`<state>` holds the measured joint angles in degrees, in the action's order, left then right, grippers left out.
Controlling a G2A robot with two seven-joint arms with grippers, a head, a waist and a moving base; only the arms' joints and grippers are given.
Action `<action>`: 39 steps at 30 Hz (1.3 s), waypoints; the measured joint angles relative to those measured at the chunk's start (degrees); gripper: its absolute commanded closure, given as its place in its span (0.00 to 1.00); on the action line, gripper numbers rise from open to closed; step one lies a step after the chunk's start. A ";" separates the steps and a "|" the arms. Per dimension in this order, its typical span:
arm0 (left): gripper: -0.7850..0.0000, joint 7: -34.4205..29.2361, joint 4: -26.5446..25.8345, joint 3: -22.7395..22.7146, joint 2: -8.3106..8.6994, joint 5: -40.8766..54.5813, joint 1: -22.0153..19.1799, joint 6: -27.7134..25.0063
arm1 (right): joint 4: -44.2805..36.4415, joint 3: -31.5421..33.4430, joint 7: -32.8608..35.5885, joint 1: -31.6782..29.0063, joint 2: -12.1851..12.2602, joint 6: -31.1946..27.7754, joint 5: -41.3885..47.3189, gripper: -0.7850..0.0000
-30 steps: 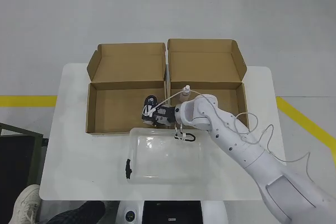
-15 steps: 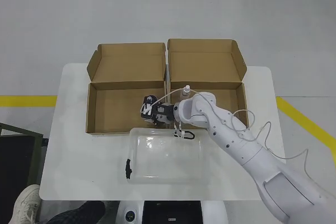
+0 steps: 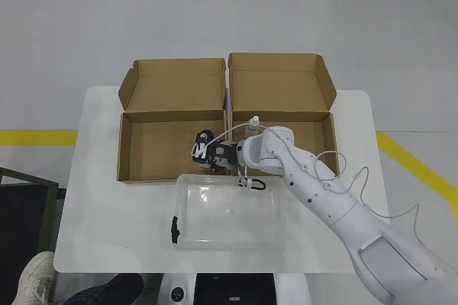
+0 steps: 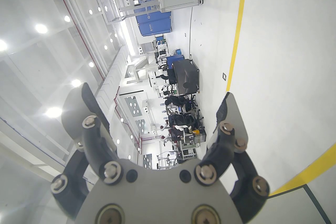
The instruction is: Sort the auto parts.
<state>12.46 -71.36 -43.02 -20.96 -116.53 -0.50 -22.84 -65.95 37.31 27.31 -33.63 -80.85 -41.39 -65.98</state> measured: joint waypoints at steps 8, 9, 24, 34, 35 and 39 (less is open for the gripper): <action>0.00 0.00 0.00 0.00 0.00 0.00 0.00 0.00 | -3.07 1.40 -0.57 -1.13 0.39 -0.68 -0.31 0.56; 0.00 0.00 0.00 0.00 0.00 0.00 0.00 0.00 | -3.83 1.73 -0.77 -1.42 0.53 -0.77 -0.49 0.56; 0.00 0.00 0.00 0.00 0.00 0.00 0.00 0.00 | -22.63 11.15 -4.32 -11.88 4.58 -1.33 -5.78 0.55; 0.00 0.00 0.00 0.00 0.00 0.00 0.00 0.00 | -35.28 23.00 -13.50 -25.38 8.29 -1.45 -11.32 0.27; 0.00 0.00 0.00 0.00 0.00 0.00 0.00 0.00 | -36.29 24.31 -14.48 -26.78 8.60 -1.02 -11.84 0.26; 0.00 0.00 0.00 0.00 0.00 0.00 0.00 0.00 | -39.09 29.89 -19.00 -32.68 9.73 1.16 -13.17 0.12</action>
<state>12.46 -71.36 -43.02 -20.96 -116.53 -0.50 -22.84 -105.04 67.20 8.31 -66.31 -71.12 -40.24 -79.15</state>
